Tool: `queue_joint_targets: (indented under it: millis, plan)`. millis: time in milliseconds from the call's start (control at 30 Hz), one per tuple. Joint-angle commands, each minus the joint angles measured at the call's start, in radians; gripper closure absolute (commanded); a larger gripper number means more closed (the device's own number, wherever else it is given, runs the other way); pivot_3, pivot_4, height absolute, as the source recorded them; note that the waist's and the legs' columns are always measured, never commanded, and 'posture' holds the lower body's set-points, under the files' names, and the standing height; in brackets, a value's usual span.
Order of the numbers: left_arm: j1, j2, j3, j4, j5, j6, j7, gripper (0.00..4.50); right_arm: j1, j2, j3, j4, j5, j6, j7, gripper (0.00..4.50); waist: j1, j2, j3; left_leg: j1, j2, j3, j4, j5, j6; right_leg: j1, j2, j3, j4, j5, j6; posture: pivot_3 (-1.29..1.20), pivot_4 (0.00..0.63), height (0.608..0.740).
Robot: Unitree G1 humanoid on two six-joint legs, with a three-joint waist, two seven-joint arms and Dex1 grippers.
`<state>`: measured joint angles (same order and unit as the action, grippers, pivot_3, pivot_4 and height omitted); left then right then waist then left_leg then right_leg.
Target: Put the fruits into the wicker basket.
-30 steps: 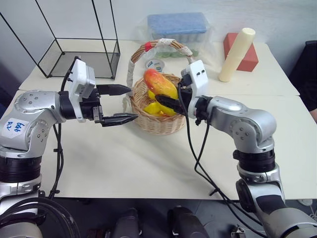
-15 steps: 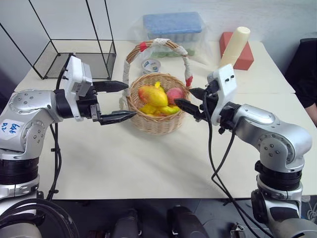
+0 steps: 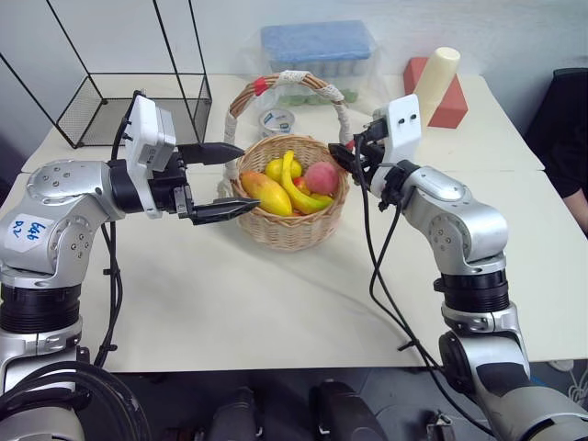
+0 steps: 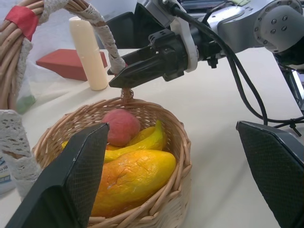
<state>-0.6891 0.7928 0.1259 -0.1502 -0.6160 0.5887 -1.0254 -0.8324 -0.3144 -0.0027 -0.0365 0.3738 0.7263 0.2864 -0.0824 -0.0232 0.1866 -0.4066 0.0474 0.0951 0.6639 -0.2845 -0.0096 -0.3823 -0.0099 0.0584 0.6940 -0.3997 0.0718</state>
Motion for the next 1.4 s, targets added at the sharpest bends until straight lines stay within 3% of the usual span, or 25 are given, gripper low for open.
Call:
queue_joint_targets:
  millis: [33,100,133,300,500,800,833,1000,1167,1267,1400]
  plan:
    - [-0.01,0.003,0.024,-0.04,-0.011,-0.008,0.01,0.0,0.006,-0.018,0.005,-0.029,-0.043,-0.067,0.02,3.62,-0.001,0.0,0.0,0.0,0.0,0.0,0.0,0.0,0.0,0.0,0.0,0.0,0.0,0.0,0.0,0.0,0.15,0.74]
    - [-0.008,0.002,0.026,-0.046,-0.018,-0.005,0.011,0.0,0.039,-0.043,0.007,-0.063,-0.063,-0.088,0.04,4.13,0.0,0.0,0.0,0.0,0.0,0.0,0.0,0.0,0.0,0.0,0.0,0.0,0.0,0.0,0.0,0.0,0.15,0.74]
    - [-0.005,0.002,0.025,-0.047,-0.02,-0.004,0.01,0.0,0.064,-0.067,-0.011,-0.092,-0.059,-0.093,0.055,4.18,0.001,0.0,0.0,0.0,0.0,0.0,0.0,0.0,0.0,0.0,0.0,0.0,0.0,0.0,0.0,0.0,0.15,0.74]
    - [0.004,0.002,0.027,-0.05,-0.034,0.008,0.003,0.0,0.172,-0.209,-0.171,-0.21,-0.038,-0.08,0.07,4.2,0.018,0.0,0.0,0.0,0.0,-0.001,0.0,0.0,0.0,0.002,-0.001,-0.001,-0.002,0.0,0.0,0.0,0.15,0.74]
    - [-0.012,-0.02,0.004,-0.017,-0.027,-0.002,-0.023,0.0,0.343,-0.406,-0.482,-0.275,0.052,-0.018,0.139,4.2,0.035,0.0,0.0,0.0,-0.001,-0.001,0.0,0.0,0.001,0.004,0.0,-0.001,-0.005,0.0,0.0,0.0,0.15,0.74]
    - [-0.068,-0.062,-0.044,0.056,0.007,-0.041,-0.063,0.0,0.538,-0.443,-0.634,-0.201,0.033,-0.105,0.158,4.2,0.024,0.0,0.0,0.003,0.0,0.002,0.0,0.0,-0.001,0.005,0.003,0.002,-0.006,0.0,0.0,0.0,0.15,0.74]
    - [-0.071,-0.066,-0.048,0.062,0.008,-0.043,-0.069,0.0,0.557,-0.436,-0.646,-0.2,0.042,-0.108,0.161,3.49,0.025,0.0,0.0,0.003,0.0,0.002,0.0,0.0,-0.001,0.005,0.002,0.002,-0.006,0.0,0.0,0.0,0.15,0.74]
    - [-0.081,-0.074,-0.061,0.077,0.006,-0.049,-0.089,0.0,0.662,-0.447,-0.735,-0.239,0.109,-0.093,0.223,1.86,0.031,0.0,0.0,0.003,0.0,0.001,0.0,0.0,0.0,0.005,0.002,0.002,-0.006,0.0,0.0,0.0,0.15,0.74]
    - [-0.08,-0.072,-0.063,0.089,0.007,-0.051,-0.115,0.0,0.858,-0.55,-0.927,-0.316,0.215,-0.078,0.452,0.06,0.048,0.001,0.0,0.003,0.0,0.001,0.0,0.0,0.0,0.006,0.002,0.002,-0.008,0.0,0.0,0.0,0.15,0.74]
    - [-0.078,-0.068,-0.061,0.096,0.003,-0.051,-0.134,0.0,1.005,-0.62,-1.086,-0.327,0.306,0.028,0.608,0.02,0.054,0.001,0.0,0.003,0.0,0.001,0.0,0.0,0.0,0.007,0.002,0.002,-0.009,0.0,0.0,0.0,0.15,0.74]
    - [-0.082,-0.069,-0.058,0.108,0.005,-0.054,-0.144,0.0,1.075,-0.663,-1.206,-0.302,0.398,0.16,0.649,0.02,0.05,0.0,0.0,0.007,0.001,0.0,-0.001,0.0,0.0,0.013,0.003,0.002,-0.014,0.0,0.0,0.0,0.15,0.74]
